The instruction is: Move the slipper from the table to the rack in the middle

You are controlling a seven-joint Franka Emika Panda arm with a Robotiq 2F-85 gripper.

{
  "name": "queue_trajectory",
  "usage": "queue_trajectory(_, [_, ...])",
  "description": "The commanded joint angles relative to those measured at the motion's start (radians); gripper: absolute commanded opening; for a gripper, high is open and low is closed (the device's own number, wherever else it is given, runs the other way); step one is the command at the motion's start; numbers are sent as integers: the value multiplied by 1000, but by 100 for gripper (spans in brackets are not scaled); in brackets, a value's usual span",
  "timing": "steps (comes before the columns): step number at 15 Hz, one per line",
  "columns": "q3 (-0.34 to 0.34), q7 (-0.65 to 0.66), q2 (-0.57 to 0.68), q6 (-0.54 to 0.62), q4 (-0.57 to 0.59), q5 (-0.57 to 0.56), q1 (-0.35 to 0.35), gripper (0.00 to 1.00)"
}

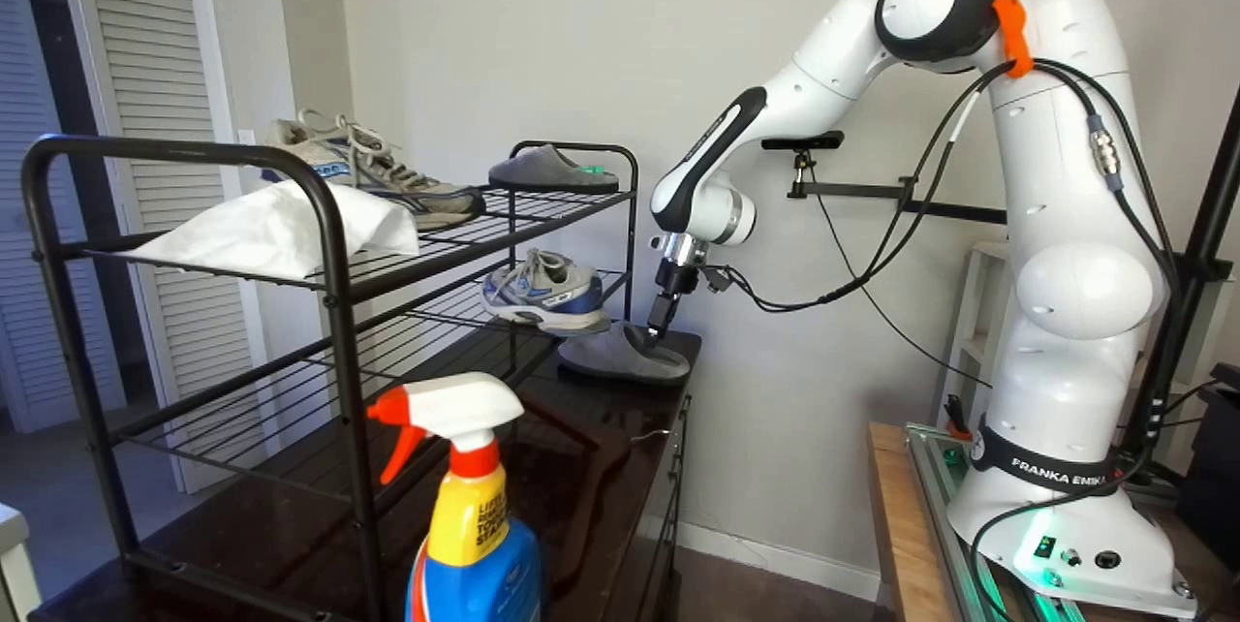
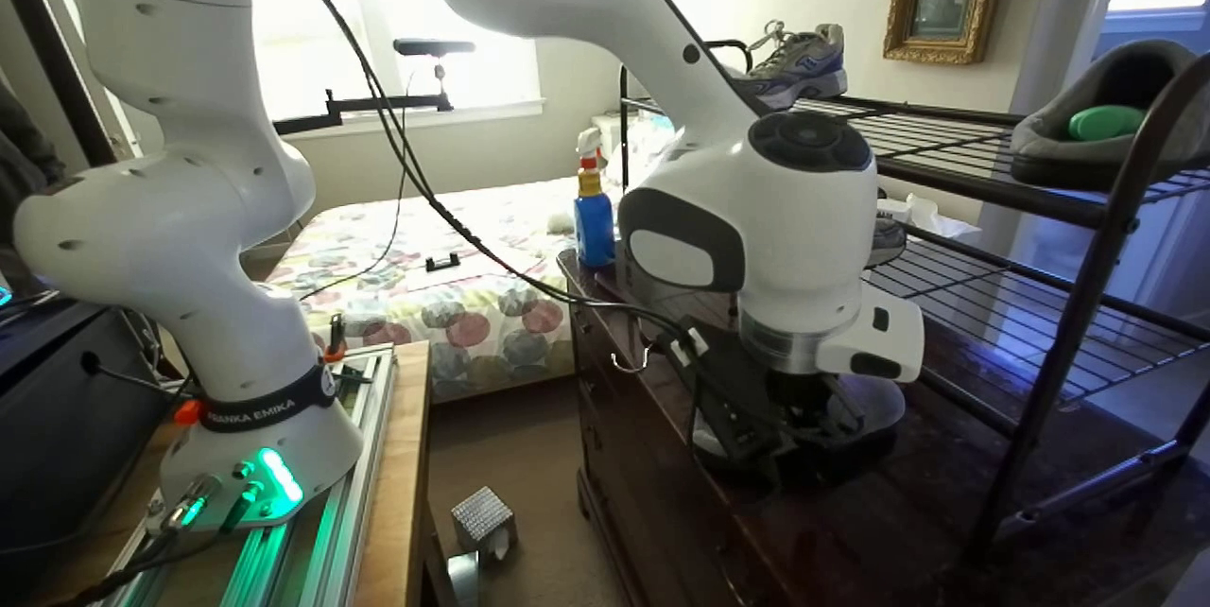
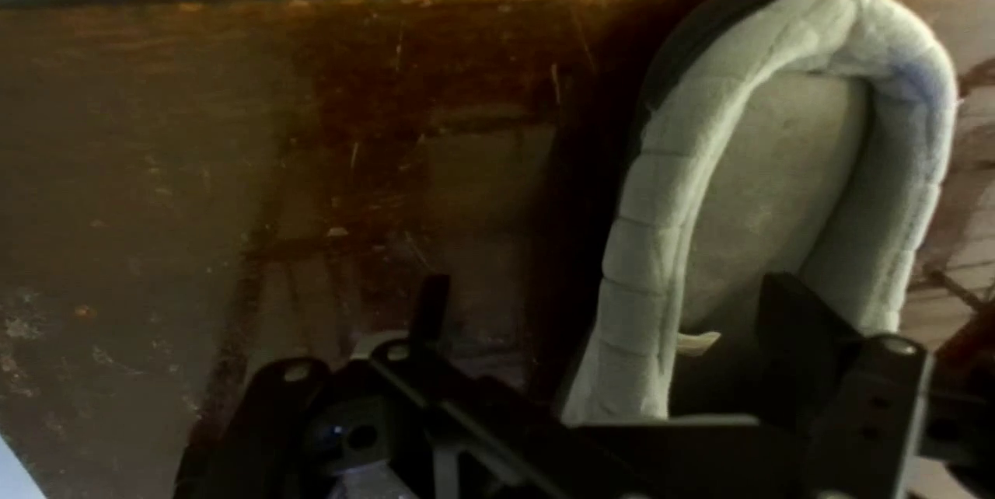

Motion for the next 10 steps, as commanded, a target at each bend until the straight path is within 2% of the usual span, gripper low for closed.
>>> queue_trajectory(1, [62, -129, 24, 43, 19, 172, -34, 100])
queue_trajectory(4, [65, -174, 38, 68, 33, 256, -12, 100])
queue_trajectory(5, [63, -182, 44, 73, 39, 271, -4, 75])
queue_trajectory(6, [62, -187, 50, 78, 45, 282, 3, 74])
queue_trajectory(7, [59, -190, 54, 84, 47, 288, 9, 68])
queue_trajectory(10, [57, -191, 67, 103, 56, 304, 19, 44])
